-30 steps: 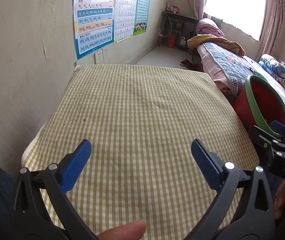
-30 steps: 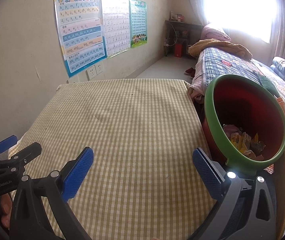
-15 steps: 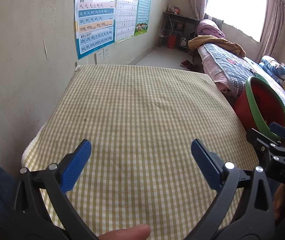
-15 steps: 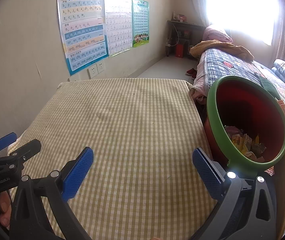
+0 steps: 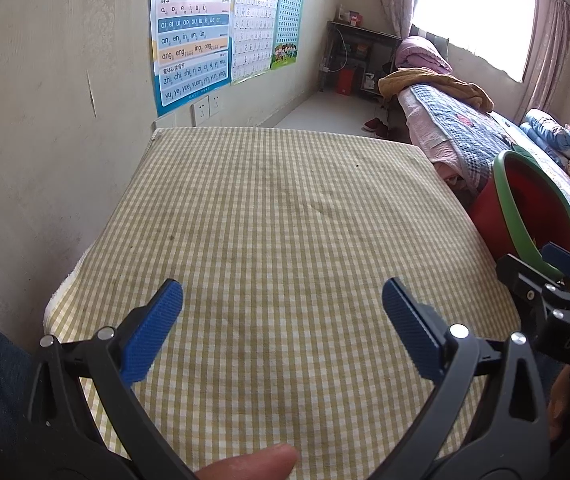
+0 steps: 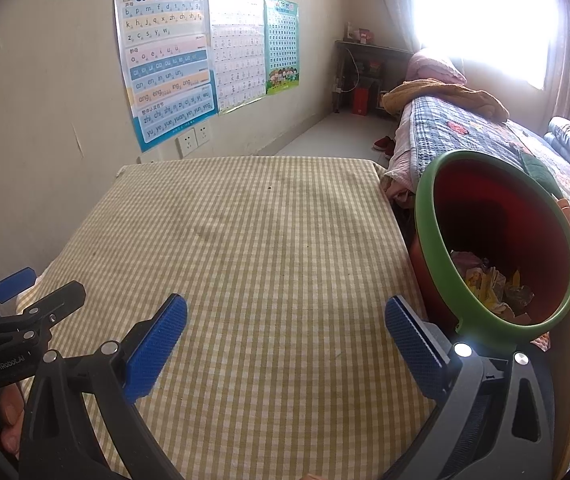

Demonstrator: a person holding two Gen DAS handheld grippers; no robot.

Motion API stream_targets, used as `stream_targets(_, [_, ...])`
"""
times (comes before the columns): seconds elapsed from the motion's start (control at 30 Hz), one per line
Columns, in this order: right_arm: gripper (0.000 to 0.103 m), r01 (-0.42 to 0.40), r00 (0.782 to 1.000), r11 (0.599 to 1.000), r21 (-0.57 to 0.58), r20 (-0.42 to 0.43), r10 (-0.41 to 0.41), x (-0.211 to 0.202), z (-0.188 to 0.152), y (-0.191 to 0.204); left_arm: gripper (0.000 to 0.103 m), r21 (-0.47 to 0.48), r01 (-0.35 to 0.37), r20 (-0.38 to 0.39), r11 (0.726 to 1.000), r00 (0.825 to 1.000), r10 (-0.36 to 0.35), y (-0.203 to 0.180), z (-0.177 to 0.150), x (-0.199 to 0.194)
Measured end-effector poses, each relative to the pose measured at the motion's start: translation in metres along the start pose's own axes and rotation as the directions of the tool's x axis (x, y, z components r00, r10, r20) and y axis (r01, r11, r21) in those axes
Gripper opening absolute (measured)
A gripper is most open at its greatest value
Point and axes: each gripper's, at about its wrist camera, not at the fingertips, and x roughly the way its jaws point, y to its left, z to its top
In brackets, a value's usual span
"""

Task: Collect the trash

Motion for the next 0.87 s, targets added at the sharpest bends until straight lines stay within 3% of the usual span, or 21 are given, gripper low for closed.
stream_targets(0.43, [0.096,-0.002,1.0,1.0,-0.004,-0.002,0.002,0.0007,0.0002,-0.0009,0.098,0.0,0.0,-0.002,1.0,1.0,0.0,0.0,-0.0007,0.0009])
stream_targets(0.57, [0.096,-0.002,1.0,1.0,-0.005,-0.002,0.002,0.0003,0.0001,-0.0005,0.098,-0.007,-0.003,0.032,1.0,0.999,0.003,0.0007,-0.0006,-0.0036])
stream_targets(0.87, [0.096,-0.001,1.0,1.0,-0.006,-0.005,0.001,0.0006,0.0,0.0003,0.098,0.001,-0.012,0.005,1.0,1.0,0.012,-0.0007,-0.0006,0.0019])
